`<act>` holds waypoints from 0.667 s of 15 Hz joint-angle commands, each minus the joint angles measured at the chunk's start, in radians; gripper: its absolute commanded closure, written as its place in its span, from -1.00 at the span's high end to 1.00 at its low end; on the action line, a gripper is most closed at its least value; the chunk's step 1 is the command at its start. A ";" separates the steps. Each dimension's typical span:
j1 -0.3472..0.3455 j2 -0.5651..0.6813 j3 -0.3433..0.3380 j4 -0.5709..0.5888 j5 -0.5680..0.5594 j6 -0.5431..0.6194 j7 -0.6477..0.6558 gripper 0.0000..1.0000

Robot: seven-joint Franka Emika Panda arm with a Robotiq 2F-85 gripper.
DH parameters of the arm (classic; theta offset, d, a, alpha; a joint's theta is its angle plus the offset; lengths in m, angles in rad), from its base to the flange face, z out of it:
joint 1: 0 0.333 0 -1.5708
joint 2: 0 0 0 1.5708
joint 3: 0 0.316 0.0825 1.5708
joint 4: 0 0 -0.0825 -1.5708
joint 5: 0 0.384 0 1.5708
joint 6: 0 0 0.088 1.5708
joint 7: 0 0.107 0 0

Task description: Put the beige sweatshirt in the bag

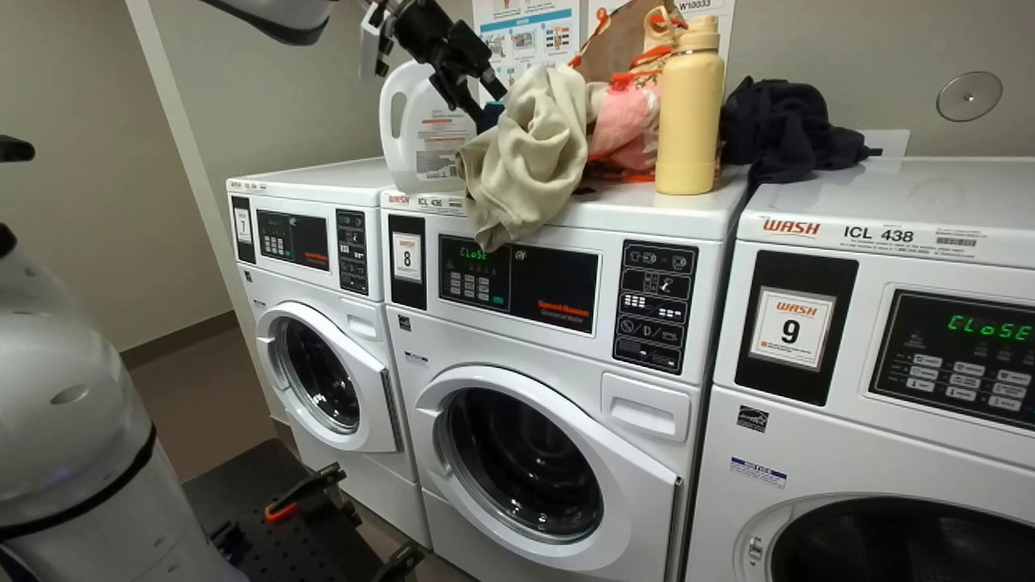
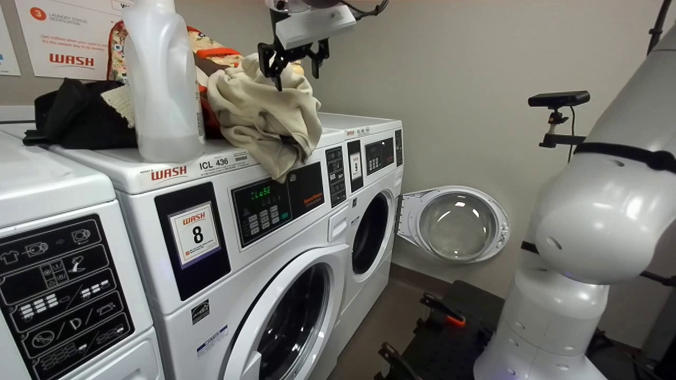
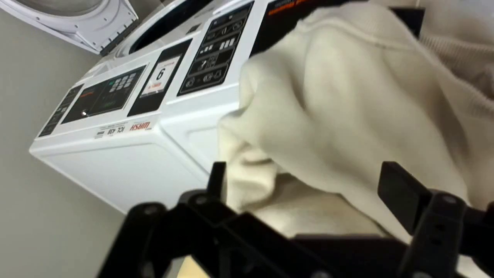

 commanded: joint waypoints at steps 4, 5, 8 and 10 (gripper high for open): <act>-0.007 0.221 -0.011 0.105 -0.203 0.145 0.286 1.00; 0.004 0.254 -0.018 0.123 -0.201 0.136 0.304 1.00; 0.035 0.334 -0.040 0.153 -0.161 0.119 0.298 1.00; 0.052 0.368 -0.054 0.159 -0.132 0.119 0.285 1.00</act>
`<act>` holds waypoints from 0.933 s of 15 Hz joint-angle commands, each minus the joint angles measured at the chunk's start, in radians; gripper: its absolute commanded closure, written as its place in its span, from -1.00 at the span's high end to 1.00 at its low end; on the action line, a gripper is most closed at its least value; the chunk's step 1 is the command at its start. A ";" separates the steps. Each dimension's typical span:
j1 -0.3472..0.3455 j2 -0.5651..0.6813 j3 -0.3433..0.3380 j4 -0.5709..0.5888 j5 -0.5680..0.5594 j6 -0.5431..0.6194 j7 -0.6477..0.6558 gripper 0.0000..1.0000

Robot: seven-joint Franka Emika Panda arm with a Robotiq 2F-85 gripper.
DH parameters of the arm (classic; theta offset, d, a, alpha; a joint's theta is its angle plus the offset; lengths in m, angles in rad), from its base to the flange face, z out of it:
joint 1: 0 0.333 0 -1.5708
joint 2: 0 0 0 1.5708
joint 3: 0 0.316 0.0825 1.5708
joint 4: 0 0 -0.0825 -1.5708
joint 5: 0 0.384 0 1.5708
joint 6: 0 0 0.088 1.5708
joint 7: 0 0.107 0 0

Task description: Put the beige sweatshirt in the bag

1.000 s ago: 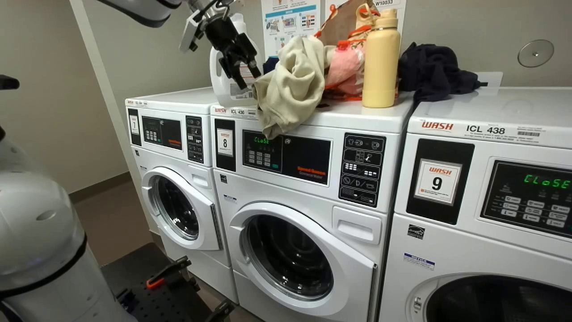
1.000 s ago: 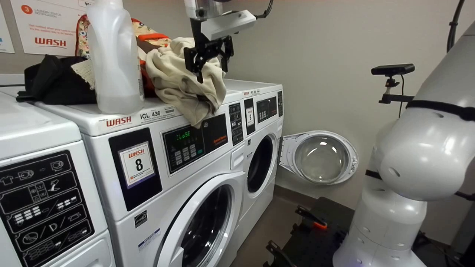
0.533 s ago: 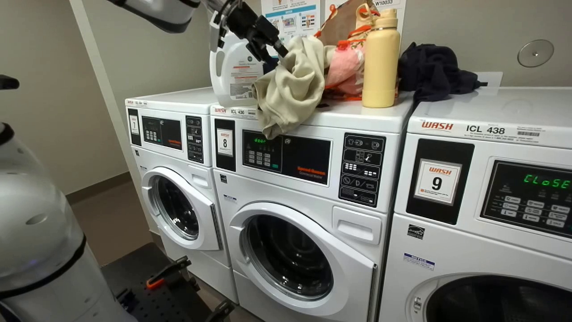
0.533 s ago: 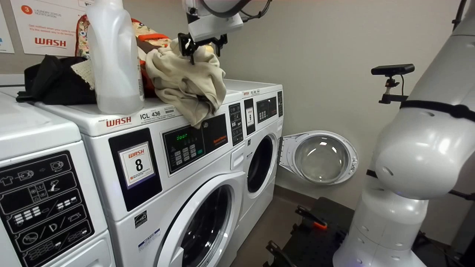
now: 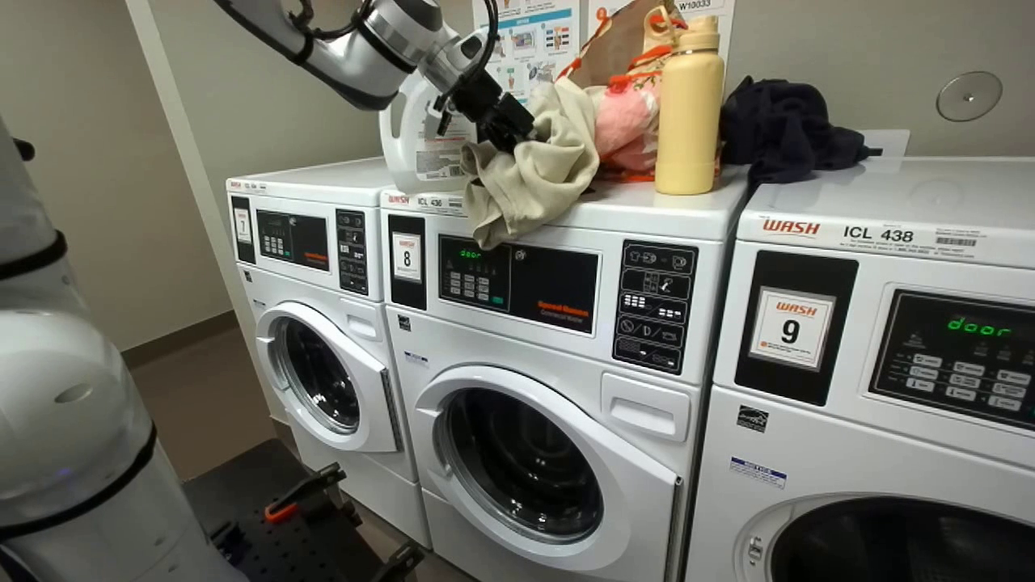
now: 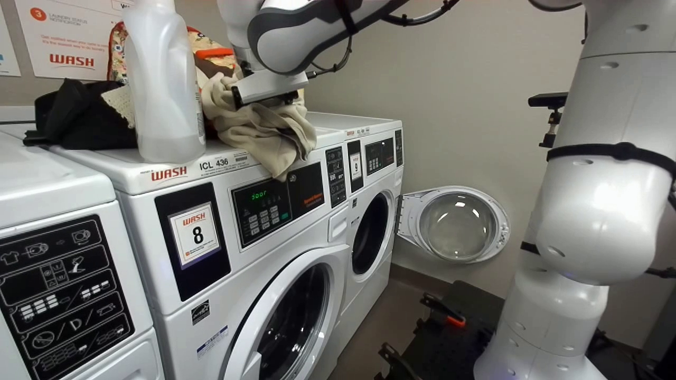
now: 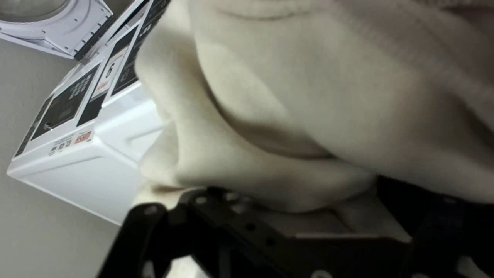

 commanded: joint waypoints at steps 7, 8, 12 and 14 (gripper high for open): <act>0.072 0.103 -0.061 0.078 0.144 -0.025 -0.021 0.06; 0.073 0.104 -0.064 0.084 0.156 -0.029 -0.021 -0.07; 0.080 0.109 -0.074 0.127 0.188 -0.063 -0.011 -0.66; 0.082 0.108 -0.077 0.153 0.193 -0.072 0.002 -0.93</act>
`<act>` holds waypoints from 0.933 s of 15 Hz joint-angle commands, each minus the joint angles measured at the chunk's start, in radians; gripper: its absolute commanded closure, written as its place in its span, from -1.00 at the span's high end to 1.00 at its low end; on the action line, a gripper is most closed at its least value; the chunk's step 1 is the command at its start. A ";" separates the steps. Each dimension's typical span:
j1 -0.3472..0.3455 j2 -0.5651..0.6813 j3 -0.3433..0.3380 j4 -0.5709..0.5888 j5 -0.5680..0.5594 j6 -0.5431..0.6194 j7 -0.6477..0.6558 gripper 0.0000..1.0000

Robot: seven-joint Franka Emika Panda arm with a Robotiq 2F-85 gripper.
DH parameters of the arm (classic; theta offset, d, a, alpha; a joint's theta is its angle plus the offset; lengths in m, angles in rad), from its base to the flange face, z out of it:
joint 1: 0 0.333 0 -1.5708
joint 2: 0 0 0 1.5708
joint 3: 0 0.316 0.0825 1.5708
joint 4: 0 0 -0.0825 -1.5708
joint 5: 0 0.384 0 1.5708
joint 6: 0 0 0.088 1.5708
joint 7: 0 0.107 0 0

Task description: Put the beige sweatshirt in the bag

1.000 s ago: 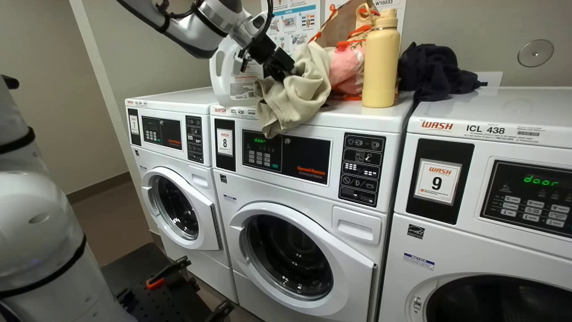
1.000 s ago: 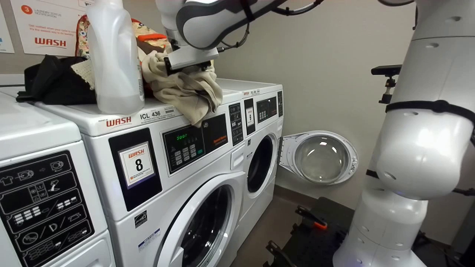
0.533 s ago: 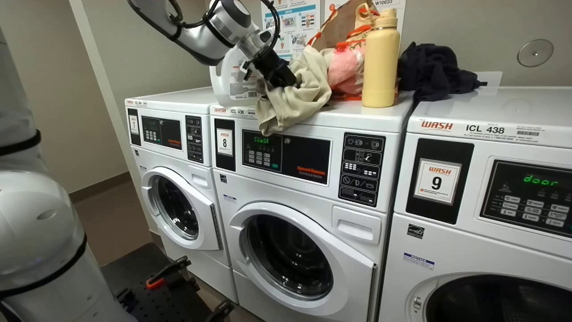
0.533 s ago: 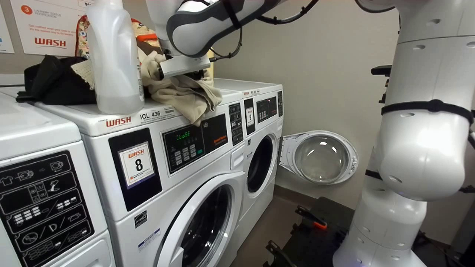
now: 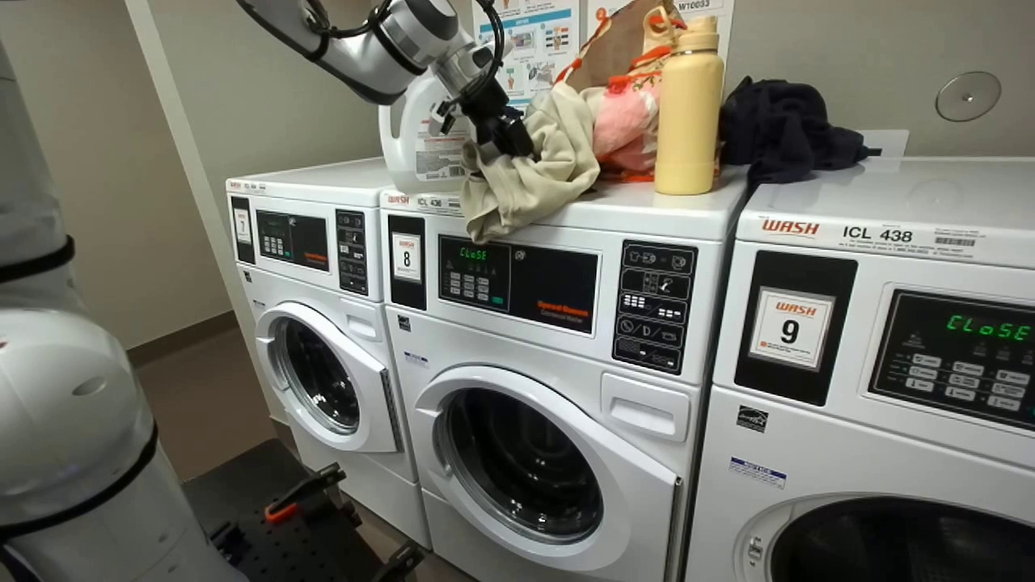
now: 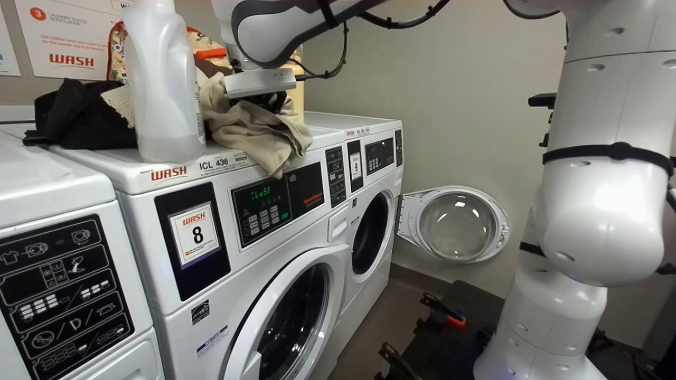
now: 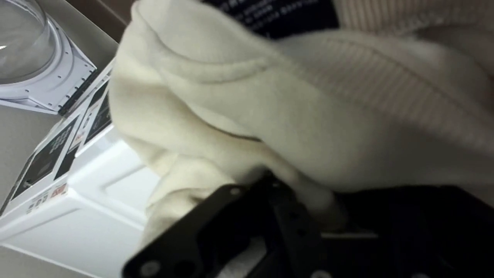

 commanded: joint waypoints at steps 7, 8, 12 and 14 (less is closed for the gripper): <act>0.029 0.026 -0.023 0.170 0.015 -0.041 0.084 -0.90; 0.028 0.021 -0.026 0.191 0.011 -0.048 0.094 -0.90; 0.032 0.027 -0.035 0.331 0.009 -0.102 0.119 -0.90; 0.039 0.042 -0.037 0.416 -0.017 -0.114 0.131 -0.90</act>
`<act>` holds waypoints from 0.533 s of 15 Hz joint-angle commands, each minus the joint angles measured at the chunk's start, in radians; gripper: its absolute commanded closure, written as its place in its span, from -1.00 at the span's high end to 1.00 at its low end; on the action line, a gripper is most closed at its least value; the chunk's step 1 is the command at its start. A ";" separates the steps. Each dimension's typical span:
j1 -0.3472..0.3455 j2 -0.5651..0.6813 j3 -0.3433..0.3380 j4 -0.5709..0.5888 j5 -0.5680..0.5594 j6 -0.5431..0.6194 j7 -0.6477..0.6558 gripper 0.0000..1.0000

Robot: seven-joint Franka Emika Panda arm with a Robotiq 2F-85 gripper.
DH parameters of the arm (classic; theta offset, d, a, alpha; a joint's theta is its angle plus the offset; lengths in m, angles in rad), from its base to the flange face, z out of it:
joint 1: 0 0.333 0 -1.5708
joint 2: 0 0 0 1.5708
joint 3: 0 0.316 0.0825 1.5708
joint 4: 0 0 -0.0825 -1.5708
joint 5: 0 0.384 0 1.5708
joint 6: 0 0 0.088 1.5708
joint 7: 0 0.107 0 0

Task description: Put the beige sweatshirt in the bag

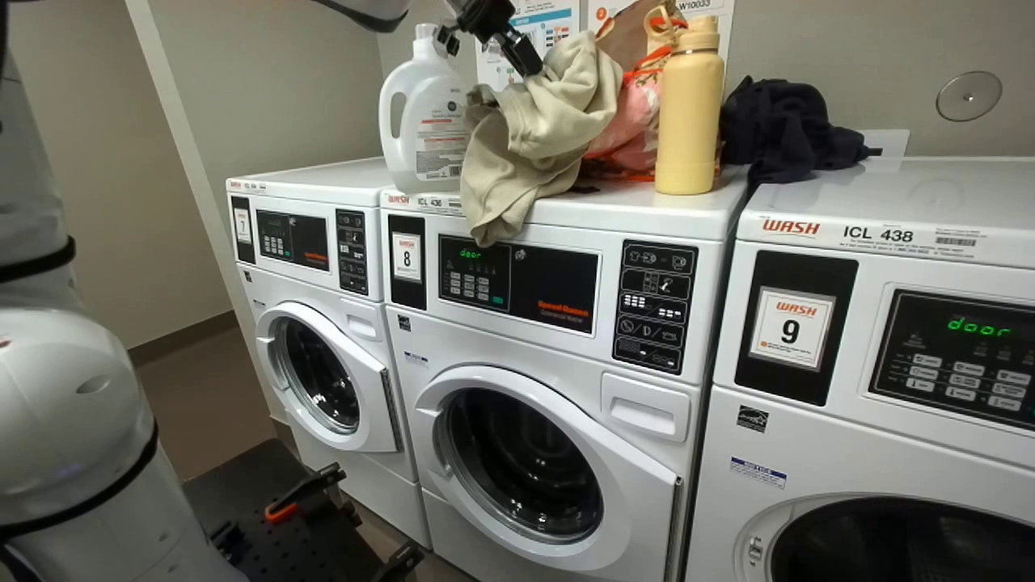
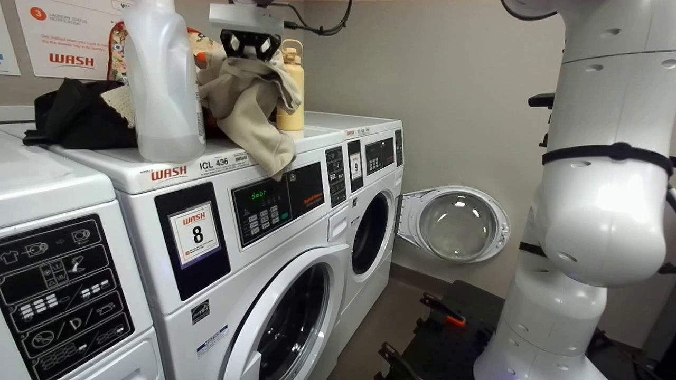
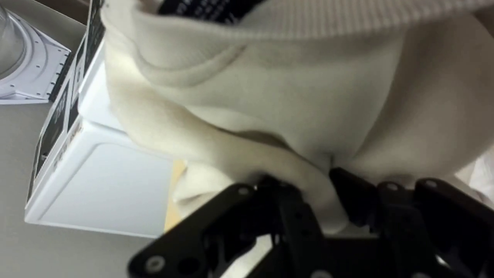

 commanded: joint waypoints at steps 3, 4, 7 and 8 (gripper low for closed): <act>0.044 0.081 -0.008 0.290 -0.094 -0.049 0.023 -0.90; 0.041 0.098 0.006 0.330 -0.124 -0.040 0.025 -0.90; 0.068 0.171 0.002 0.458 -0.204 -0.025 0.033 -0.90; 0.076 0.196 -0.002 0.497 -0.225 -0.024 0.034 -0.90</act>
